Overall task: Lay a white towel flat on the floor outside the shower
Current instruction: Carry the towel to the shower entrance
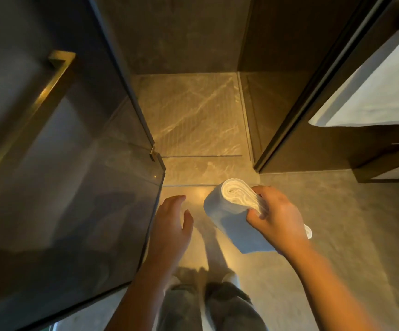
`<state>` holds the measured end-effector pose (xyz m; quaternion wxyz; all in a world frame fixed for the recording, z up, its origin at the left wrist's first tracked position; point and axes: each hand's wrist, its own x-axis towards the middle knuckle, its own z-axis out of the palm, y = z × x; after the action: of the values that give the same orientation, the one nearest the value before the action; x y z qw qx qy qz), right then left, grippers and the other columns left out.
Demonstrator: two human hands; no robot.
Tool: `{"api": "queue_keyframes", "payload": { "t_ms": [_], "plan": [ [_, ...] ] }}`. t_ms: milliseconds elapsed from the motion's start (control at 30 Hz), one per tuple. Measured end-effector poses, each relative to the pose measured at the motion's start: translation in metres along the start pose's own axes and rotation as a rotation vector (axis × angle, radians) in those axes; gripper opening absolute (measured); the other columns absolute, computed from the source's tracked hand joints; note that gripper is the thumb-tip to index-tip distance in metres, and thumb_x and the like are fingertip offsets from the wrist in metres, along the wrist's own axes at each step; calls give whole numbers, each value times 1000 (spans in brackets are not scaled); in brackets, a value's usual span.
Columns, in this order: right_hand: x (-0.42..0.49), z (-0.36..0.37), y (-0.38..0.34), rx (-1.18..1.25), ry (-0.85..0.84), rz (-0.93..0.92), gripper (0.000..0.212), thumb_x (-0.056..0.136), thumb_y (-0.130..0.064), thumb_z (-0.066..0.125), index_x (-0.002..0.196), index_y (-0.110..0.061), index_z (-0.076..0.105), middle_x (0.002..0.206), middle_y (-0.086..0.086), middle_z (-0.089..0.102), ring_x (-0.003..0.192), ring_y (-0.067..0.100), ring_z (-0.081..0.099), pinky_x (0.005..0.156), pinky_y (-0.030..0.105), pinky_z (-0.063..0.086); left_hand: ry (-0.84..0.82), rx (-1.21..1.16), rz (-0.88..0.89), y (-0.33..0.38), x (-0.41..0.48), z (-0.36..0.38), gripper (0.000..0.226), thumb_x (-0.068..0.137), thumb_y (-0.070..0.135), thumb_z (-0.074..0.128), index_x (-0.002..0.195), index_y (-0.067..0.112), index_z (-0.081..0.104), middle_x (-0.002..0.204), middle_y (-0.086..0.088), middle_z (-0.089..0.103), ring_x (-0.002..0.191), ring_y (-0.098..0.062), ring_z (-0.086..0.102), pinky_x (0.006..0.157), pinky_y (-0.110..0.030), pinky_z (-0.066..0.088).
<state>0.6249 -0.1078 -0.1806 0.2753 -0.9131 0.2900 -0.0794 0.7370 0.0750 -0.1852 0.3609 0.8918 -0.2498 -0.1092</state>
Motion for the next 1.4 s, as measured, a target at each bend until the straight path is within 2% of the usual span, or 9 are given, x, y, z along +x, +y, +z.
{"api": "queue_keyframes", "payload": {
  "t_ms": [100, 233, 333, 400, 567, 833, 1033, 1233, 1400],
  "plan": [
    [11, 23, 5, 33, 17, 18, 39, 69, -17, 69, 107, -21, 60, 103, 5, 66, 91, 27, 60, 65, 25, 36, -56, -19, 14, -17, 19, 10, 32, 85, 1, 54, 117, 4, 55, 118, -14, 58, 110, -25, 52, 92, -28, 37],
    [29, 60, 22, 76, 35, 24, 37, 71, -17, 68, 107, -19, 59, 102, 7, 65, 90, 26, 59, 65, 28, 41, -80, -5, 26, -46, 40, 37, 31, 86, 2, 54, 117, 5, 55, 119, -12, 57, 111, -25, 52, 93, -28, 38],
    [47, 102, 47, 141, 18, 46, 34, 71, -15, 66, 104, -18, 60, 100, 7, 64, 89, 27, 59, 68, 35, 48, -63, 14, 8, -78, 55, 76, 30, 85, 0, 55, 114, 3, 55, 117, -13, 58, 109, -25, 52, 88, -14, 30],
    [59, 133, 69, 153, 16, 44, 34, 70, -14, 67, 104, -18, 60, 99, 7, 64, 90, 28, 59, 70, 38, 49, -35, 33, 4, -101, 65, 109, 30, 84, 0, 56, 114, 3, 56, 116, -13, 58, 108, -25, 53, 86, -11, 27],
    [78, 217, 136, 120, 12, -8, 36, 68, -16, 67, 104, -17, 62, 95, 10, 64, 90, 31, 59, 70, 35, 46, -9, 44, -16, -166, 84, 202, 31, 84, 9, 54, 115, 5, 55, 119, -13, 58, 111, -27, 52, 90, -26, 33],
    [117, 345, 236, 97, 33, -52, 36, 65, -24, 57, 101, -21, 62, 91, 5, 65, 83, 26, 60, 65, 26, 40, -60, 70, 42, -275, 123, 330, 38, 89, 15, 49, 126, 14, 48, 131, -5, 50, 121, -21, 45, 96, -27, 32],
    [164, 433, 300, 112, 36, -83, 35, 70, -18, 67, 104, -17, 61, 99, 6, 67, 88, 26, 61, 68, 30, 43, -85, 143, 99, -353, 164, 396, 38, 91, 18, 45, 129, 14, 45, 134, -5, 48, 123, -21, 43, 101, -33, 33],
    [221, 482, 344, 0, 117, -166, 35, 73, -17, 67, 107, -13, 60, 102, 12, 65, 91, 30, 59, 69, 27, 37, -42, 175, 185, -402, 203, 441, 38, 91, 15, 46, 129, 11, 46, 134, -9, 48, 122, -25, 43, 101, -34, 32],
    [264, 495, 355, -167, 220, -321, 38, 77, -17, 64, 114, -8, 56, 106, 19, 62, 100, 35, 55, 76, 37, 42, 34, 181, 277, -428, 236, 461, 39, 92, 18, 48, 130, 9, 44, 134, -10, 47, 123, -26, 42, 101, -36, 34]
  ]
}}
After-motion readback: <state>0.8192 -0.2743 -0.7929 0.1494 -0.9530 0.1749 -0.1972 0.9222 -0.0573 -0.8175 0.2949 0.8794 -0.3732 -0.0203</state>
